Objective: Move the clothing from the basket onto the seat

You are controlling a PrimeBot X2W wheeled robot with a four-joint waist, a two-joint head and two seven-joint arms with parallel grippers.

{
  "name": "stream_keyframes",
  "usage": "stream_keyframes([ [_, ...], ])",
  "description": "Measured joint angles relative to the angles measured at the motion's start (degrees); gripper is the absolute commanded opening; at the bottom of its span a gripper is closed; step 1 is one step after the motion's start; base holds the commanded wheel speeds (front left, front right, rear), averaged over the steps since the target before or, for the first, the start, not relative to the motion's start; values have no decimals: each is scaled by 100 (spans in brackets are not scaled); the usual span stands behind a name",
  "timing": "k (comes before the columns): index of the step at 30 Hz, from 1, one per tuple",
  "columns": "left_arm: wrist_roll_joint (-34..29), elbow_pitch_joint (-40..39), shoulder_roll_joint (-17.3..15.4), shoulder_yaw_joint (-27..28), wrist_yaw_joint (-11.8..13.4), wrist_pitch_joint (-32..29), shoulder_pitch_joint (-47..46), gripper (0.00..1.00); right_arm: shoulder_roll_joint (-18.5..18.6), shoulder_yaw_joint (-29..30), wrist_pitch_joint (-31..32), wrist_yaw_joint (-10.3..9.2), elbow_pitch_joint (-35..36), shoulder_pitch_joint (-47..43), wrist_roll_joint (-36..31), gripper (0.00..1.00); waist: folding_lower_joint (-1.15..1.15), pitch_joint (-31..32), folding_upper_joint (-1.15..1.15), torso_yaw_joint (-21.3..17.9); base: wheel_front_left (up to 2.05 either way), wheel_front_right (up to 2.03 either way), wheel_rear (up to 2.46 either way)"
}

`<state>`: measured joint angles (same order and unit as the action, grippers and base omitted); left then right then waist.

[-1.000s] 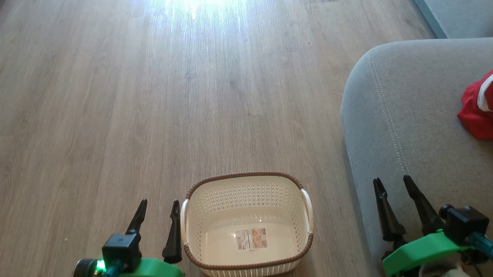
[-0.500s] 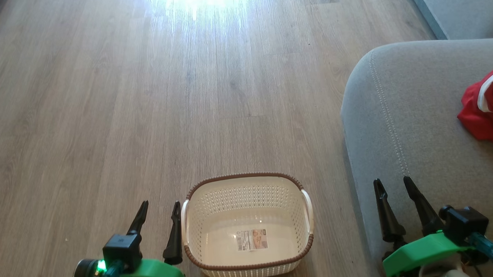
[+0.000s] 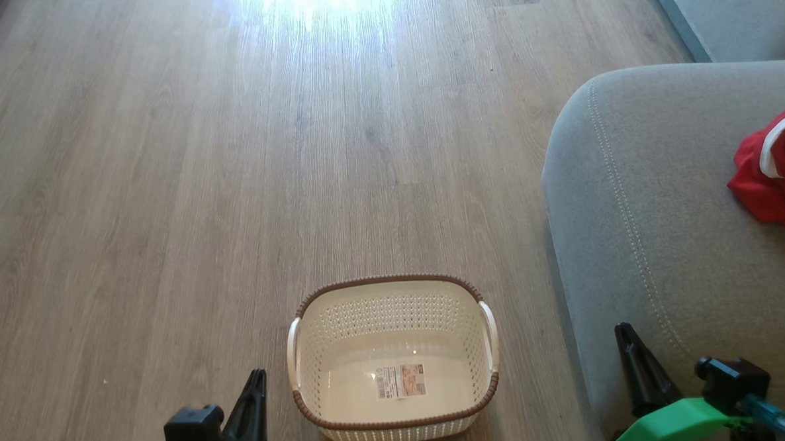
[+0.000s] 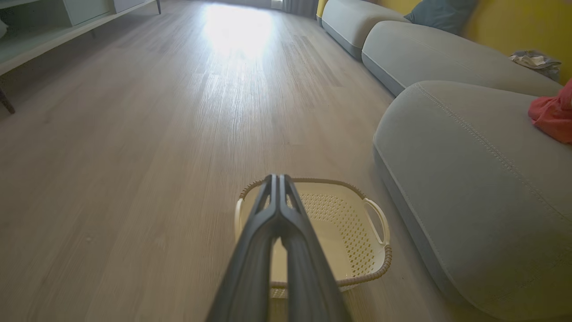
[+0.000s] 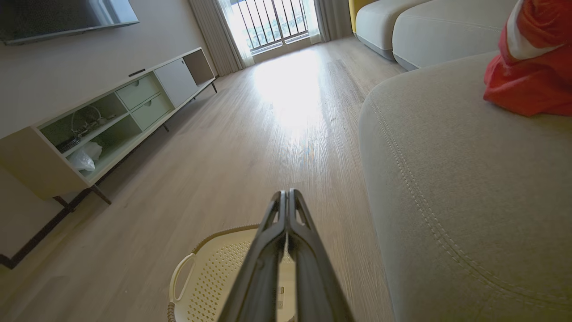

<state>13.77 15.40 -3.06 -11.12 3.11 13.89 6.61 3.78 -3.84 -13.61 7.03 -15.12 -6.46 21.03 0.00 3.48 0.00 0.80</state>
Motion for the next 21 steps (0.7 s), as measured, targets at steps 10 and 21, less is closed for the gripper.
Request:
stream_keyframes([
  [10,664,1,-1,90,-99,-146,-74,0,0,65,133,0,-1,8,603,0,0,-31,0,-6,0,0,0],
  [21,1389,2,-2,214,-197,-332,-128,0,0,157,310,0,-3,78,1268,0,0,-65,0,-14,0,0,0],
])
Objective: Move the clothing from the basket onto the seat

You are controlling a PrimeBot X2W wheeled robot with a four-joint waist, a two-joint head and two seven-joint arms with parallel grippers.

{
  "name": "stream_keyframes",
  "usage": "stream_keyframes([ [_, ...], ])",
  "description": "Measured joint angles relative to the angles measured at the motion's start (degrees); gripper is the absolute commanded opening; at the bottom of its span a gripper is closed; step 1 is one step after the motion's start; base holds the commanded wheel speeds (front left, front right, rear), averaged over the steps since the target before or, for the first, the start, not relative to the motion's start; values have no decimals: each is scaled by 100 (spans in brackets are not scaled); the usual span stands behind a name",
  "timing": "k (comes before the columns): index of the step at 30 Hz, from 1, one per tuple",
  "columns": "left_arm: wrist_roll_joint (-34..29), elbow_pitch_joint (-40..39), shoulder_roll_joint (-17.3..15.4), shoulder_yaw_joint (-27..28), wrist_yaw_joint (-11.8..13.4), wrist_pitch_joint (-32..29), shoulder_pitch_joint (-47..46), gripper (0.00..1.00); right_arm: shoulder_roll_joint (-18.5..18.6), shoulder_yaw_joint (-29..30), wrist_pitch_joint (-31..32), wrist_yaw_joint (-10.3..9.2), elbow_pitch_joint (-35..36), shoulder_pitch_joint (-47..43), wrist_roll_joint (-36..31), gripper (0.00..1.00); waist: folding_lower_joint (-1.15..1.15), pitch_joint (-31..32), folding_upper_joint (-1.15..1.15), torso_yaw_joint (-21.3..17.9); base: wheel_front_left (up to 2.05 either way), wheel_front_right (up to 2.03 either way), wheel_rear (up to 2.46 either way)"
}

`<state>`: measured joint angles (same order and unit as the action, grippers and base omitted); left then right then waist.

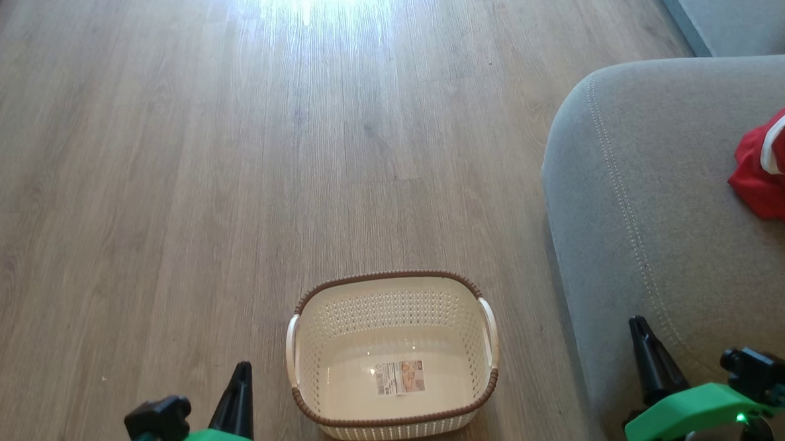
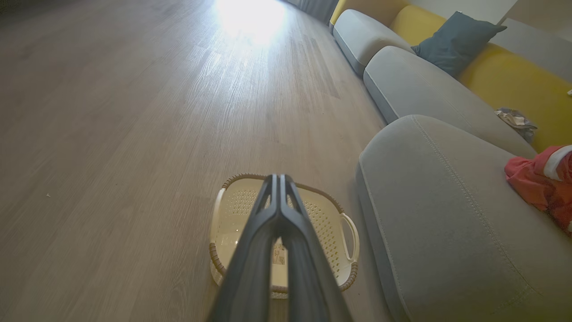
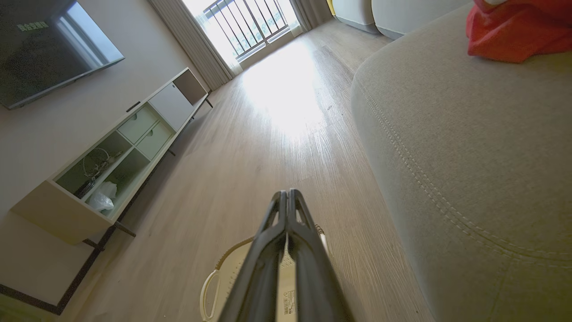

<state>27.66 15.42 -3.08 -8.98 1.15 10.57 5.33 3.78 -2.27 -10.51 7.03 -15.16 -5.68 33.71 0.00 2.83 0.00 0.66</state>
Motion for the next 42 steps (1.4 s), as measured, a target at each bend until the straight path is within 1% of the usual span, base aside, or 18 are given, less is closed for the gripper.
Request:
stream_keyframes([
  [16,1046,2,-1,193,-108,-253,-116,0,0,136,255,0,-4,137,948,0,0,-48,0,-11,0,0,0],
  [18,1178,3,-1,216,-152,-300,-141,0,0,159,301,0,-2,190,1068,0,0,-55,0,-12,0,0,0],
  [23,1497,3,-1,311,-158,-377,-203,0,0,197,377,0,-3,203,1366,0,0,-70,0,-15,0,0,0],
  [30,1956,7,-1,372,-254,-502,-217,0,0,243,472,0,-5,287,1779,0,0,-91,0,-20,0,0,0],
  [35,2213,13,-1,423,-257,-557,-278,0,0,290,537,0,-7,298,2015,0,0,-103,0,-23,0,0,0],
  [42,2741,16,-1,541,-334,-702,-328,0,0,374,684,0,-18,344,2487,0,0,-128,0,-28,0,0,0],
])
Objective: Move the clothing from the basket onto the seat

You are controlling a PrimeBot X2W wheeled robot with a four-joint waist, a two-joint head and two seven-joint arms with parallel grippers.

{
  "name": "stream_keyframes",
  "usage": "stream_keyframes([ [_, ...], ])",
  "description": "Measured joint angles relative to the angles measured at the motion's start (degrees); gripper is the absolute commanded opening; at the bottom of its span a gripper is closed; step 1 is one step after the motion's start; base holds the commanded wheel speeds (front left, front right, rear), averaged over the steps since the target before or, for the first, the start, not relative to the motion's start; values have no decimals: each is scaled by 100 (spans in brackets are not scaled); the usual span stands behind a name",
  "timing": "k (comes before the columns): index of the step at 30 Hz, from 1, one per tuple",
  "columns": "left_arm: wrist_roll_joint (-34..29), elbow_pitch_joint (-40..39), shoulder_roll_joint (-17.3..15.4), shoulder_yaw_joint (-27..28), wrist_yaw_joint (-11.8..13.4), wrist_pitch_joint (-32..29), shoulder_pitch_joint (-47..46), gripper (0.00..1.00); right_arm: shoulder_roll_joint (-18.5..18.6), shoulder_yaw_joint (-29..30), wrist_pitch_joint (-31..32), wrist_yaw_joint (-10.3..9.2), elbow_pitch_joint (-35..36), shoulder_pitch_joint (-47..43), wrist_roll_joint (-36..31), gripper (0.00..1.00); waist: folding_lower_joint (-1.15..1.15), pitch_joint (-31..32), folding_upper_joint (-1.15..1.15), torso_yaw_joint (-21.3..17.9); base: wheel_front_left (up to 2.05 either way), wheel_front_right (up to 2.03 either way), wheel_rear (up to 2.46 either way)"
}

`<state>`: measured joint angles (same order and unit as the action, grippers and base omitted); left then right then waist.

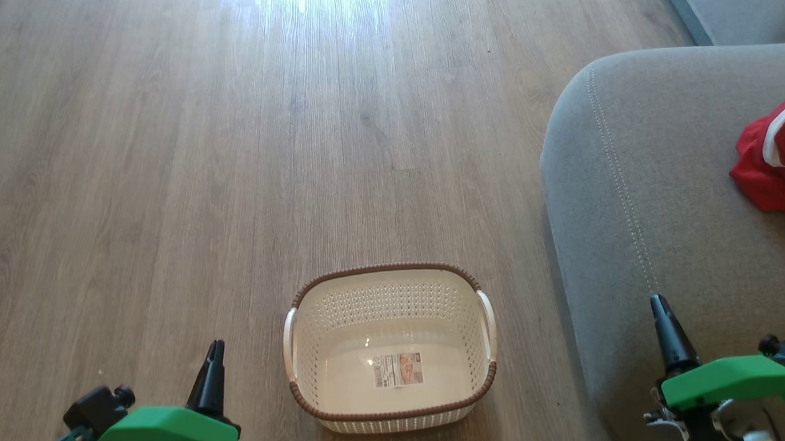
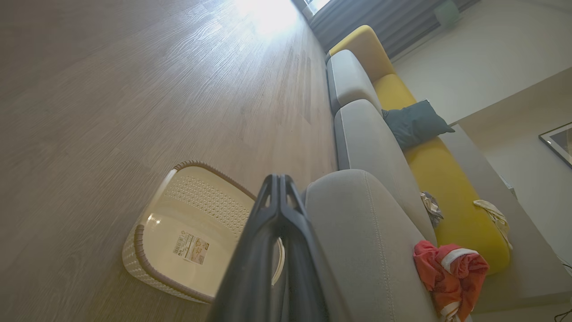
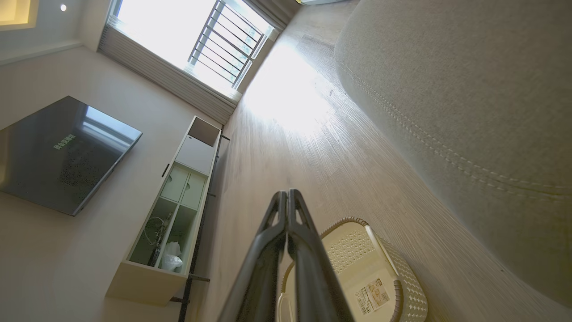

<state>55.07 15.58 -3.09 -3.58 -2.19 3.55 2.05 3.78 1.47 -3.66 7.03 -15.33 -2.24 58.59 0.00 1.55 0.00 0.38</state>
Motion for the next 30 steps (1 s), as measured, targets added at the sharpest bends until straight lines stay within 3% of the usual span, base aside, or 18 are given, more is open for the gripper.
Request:
stream_keyframes([
  [30,1942,8,3,382,-269,-486,-241,0,-10,269,471,0,-24,299,1762,0,0,-92,0,-20,0,0,0],
])
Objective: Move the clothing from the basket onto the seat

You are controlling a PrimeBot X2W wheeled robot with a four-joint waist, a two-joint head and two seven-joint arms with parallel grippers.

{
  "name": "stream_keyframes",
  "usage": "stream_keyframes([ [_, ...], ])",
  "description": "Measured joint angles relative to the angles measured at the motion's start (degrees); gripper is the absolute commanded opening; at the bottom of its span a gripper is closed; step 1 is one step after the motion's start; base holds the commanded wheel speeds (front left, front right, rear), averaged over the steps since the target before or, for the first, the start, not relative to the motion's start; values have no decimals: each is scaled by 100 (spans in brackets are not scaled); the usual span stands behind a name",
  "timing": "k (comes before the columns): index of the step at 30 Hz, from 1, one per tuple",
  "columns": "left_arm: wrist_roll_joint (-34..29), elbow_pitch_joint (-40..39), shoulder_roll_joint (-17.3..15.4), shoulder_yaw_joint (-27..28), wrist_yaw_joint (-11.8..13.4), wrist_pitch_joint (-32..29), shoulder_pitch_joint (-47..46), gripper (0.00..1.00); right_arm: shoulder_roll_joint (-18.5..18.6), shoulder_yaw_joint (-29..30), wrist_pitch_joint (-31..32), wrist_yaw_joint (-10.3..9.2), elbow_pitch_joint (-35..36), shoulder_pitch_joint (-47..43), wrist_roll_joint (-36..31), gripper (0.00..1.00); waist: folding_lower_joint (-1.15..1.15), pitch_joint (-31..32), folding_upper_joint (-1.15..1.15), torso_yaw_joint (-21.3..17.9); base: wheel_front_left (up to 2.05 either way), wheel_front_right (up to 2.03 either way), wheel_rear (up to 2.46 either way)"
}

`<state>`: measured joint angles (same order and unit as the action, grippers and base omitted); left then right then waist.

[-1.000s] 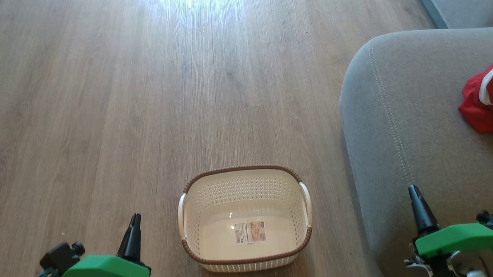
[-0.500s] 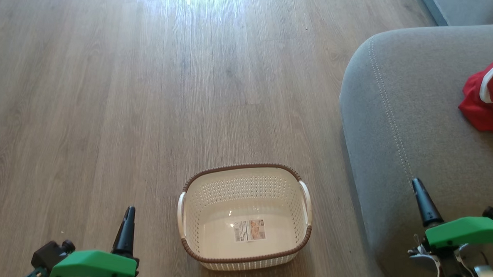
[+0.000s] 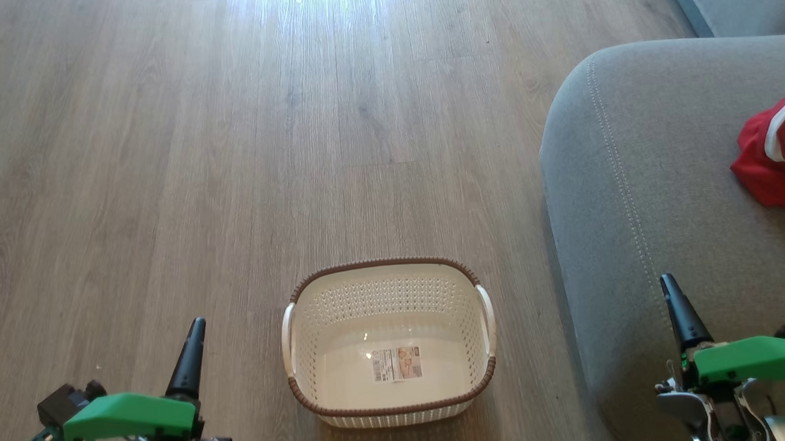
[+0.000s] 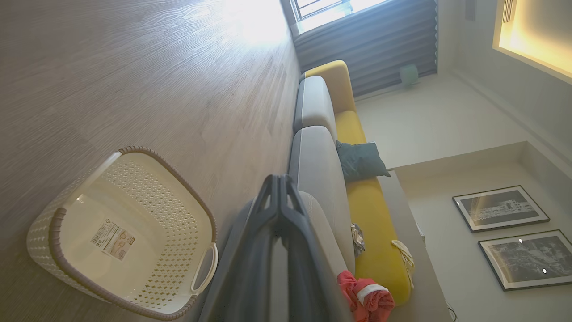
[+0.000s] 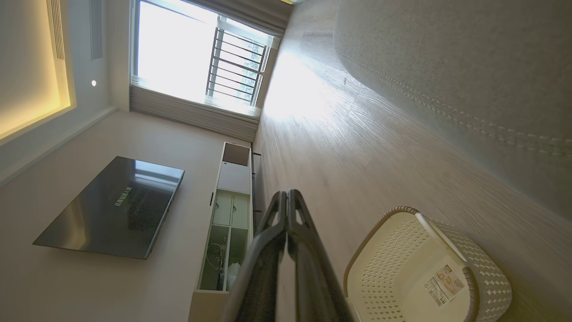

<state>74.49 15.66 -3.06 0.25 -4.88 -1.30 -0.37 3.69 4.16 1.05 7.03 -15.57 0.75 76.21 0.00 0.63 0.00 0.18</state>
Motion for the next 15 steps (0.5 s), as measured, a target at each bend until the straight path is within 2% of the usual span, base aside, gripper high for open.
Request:
stream_keyframes([
  [15,896,2,3,186,-105,-224,-123,0,-11,136,235,0,-20,123,812,0,0,-42,0,-9,0,0,0],
])
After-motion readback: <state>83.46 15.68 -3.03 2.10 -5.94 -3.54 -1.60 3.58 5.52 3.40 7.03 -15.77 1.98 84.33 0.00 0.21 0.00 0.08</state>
